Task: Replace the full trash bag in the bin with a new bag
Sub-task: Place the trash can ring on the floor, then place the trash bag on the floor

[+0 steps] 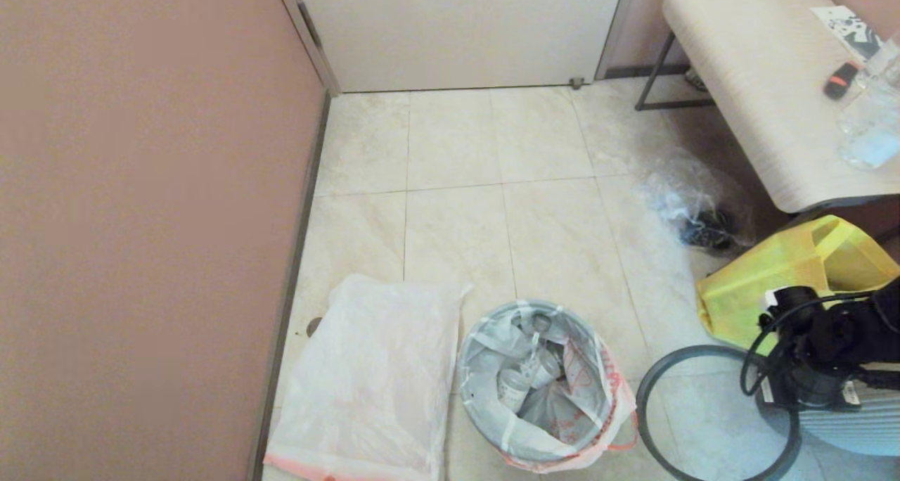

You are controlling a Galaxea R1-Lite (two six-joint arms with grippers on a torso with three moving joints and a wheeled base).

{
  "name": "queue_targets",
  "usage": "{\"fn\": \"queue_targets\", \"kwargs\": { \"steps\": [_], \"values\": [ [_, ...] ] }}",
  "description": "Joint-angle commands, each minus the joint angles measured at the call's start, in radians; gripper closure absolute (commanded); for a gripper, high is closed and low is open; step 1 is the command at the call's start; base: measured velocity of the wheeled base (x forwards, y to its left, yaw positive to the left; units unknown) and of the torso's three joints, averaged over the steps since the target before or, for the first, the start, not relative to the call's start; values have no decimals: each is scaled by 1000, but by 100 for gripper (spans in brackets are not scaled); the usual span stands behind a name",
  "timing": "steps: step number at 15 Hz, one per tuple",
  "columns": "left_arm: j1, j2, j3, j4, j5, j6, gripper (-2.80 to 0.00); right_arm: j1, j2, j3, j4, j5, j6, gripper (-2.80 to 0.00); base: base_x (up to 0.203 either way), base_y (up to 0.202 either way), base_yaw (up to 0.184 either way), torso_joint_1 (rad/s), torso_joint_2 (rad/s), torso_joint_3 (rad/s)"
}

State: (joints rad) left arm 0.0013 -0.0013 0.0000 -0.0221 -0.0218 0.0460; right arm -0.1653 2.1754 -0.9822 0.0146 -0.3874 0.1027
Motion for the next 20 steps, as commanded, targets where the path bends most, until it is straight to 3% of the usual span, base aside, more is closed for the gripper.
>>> {"fn": "queue_targets", "kwargs": {
  "steps": [1,5,6,11,14,15,16,20],
  "values": [
    [1,1,12,-1,0,0,0,-1,260,-126,-29,18,-37,0,0,0,0,0,0,0],
    [1,1,11,0,0,0,0,4,473,-333,0,39,-139,0,0,0,0,0,0,0],
    [2,1,12,-1,0,0,0,8,477,-351,10,38,-147,-280,0,0,0,0,0,0],
    [1,1,12,-1,0,0,0,50,231,-242,91,46,-88,-280,0,0,0,0,0,0],
    [0,1,11,1,0,0,0,124,16,-49,174,89,30,-280,0,0,0,0,0,0],
    [1,1,12,-1,0,0,0,150,-44,27,185,110,65,-97,0,0,0,0,0,0],
    [0,1,11,-1,0,0,0,174,-109,105,188,130,89,0,0,0,0,0,0,0],
    [1,1,11,-1,0,0,0,322,-296,388,6,189,247,0,0,0,0,0,0,0]
  ]
}}
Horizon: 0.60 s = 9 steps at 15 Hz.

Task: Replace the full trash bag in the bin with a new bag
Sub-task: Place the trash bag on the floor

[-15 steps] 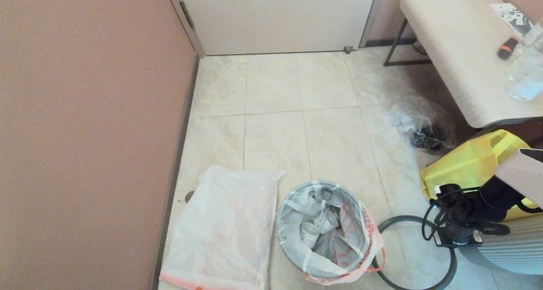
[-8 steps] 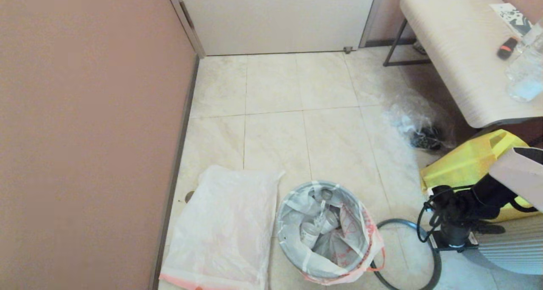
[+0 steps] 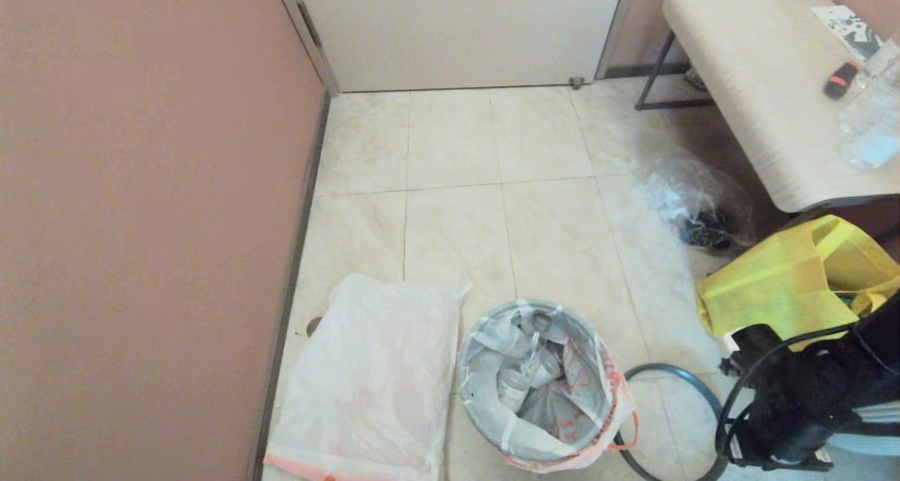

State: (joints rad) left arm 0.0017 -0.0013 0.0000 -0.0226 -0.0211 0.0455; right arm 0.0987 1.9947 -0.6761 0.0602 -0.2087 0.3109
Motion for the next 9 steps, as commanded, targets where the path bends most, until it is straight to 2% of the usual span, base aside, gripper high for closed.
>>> {"fn": "queue_targets", "kwargs": {
  "steps": [1,3,5,6,9],
  "values": [
    [0,1,11,0,0,0,0,103,-138,107,-58,34,112,0,0,0,0,0,0,0],
    [0,1,11,0,0,0,0,191,-165,112,-67,76,238,0,0,0,0,0,0,0],
    [0,1,12,0,0,0,0,267,-162,80,-76,97,295,0,0,0,0,0,0,0],
    [1,1,11,0,0,0,0,300,-144,53,-77,100,325,-280,0,0,0,0,0,0],
    [1,1,11,0,0,0,0,378,-83,-11,-110,93,428,-280,0,0,0,0,0,0]
  ]
}}
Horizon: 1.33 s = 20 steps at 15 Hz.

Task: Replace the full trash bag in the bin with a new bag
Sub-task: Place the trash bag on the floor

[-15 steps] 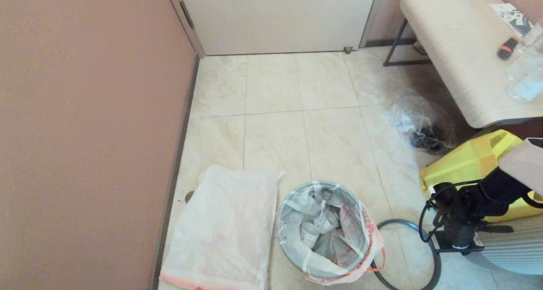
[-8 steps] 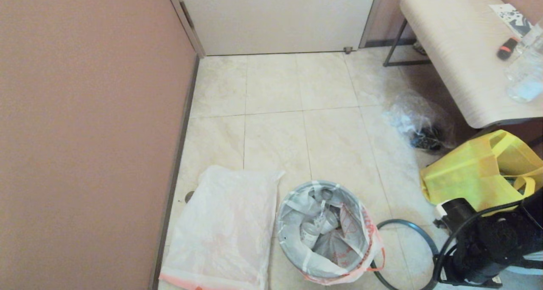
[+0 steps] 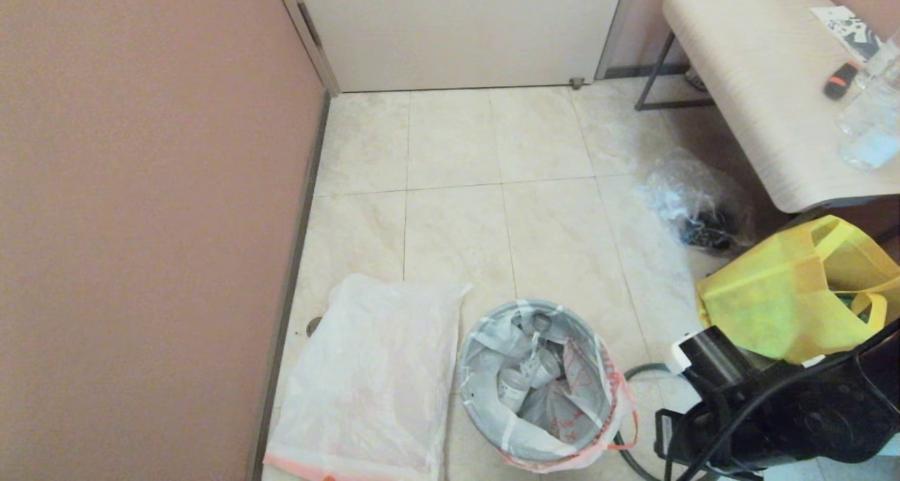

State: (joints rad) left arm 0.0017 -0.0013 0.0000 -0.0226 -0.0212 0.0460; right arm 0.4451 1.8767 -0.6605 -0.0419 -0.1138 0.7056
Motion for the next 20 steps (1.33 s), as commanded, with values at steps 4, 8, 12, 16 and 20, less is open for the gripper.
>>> {"fn": "queue_targets", "kwargs": {
  "steps": [4,8,12,16,20],
  "values": [
    [1,1,12,0,0,0,0,32,123,-66,-19,-47,30,-280,0,0,0,0,0,0],
    [0,1,11,0,0,0,0,13,197,-134,-23,-103,29,-280,0,0,0,0,0,0],
    [0,1,12,0,0,0,0,-28,245,-141,-77,-159,31,-280,0,0,0,0,0,0],
    [1,1,11,0,0,0,0,-42,260,-136,-78,-160,31,-280,0,0,0,0,0,0],
    [1,1,11,0,0,0,0,-44,279,-131,-75,-161,31,-280,0,0,0,0,0,0]
  ]
}}
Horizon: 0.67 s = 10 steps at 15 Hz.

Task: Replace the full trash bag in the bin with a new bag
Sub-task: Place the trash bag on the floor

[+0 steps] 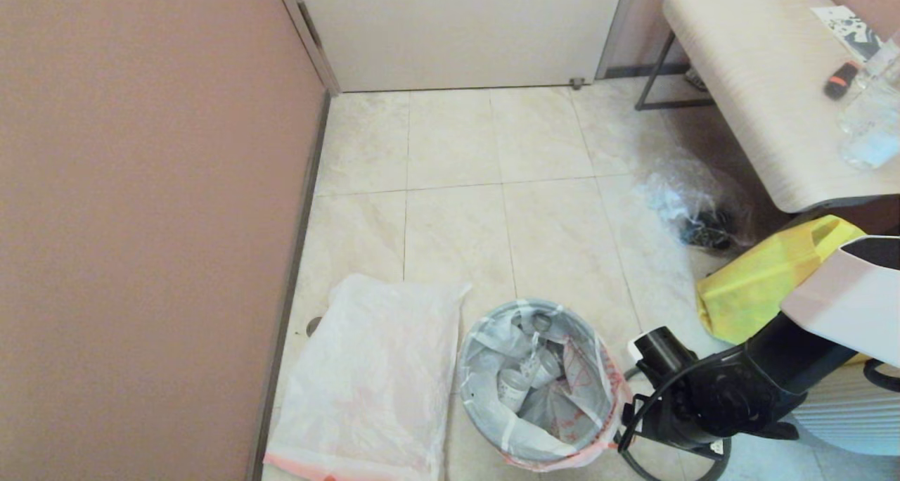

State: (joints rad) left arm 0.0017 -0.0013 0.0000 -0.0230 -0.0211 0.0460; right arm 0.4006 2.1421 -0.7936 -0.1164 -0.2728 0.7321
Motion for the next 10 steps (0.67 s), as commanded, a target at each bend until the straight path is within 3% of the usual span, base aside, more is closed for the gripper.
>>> {"fn": "queue_targets", "kwargs": {
  "steps": [1,6,9,10],
  "values": [
    [0,1,12,0,0,0,0,-1,28,2,-2,-2,4,-280,0,0,0,0,0,0],
    [0,1,11,1,0,0,0,-9,95,-56,-3,-5,-2,-280,0,0,0,0,0,0],
    [1,1,12,0,0,0,0,-11,126,-97,1,-47,-27,-280,0,0,0,0,0,0],
    [0,1,11,0,0,0,0,-11,125,-98,0,-49,-36,0,0,0,0,0,0,0]
  ]
}}
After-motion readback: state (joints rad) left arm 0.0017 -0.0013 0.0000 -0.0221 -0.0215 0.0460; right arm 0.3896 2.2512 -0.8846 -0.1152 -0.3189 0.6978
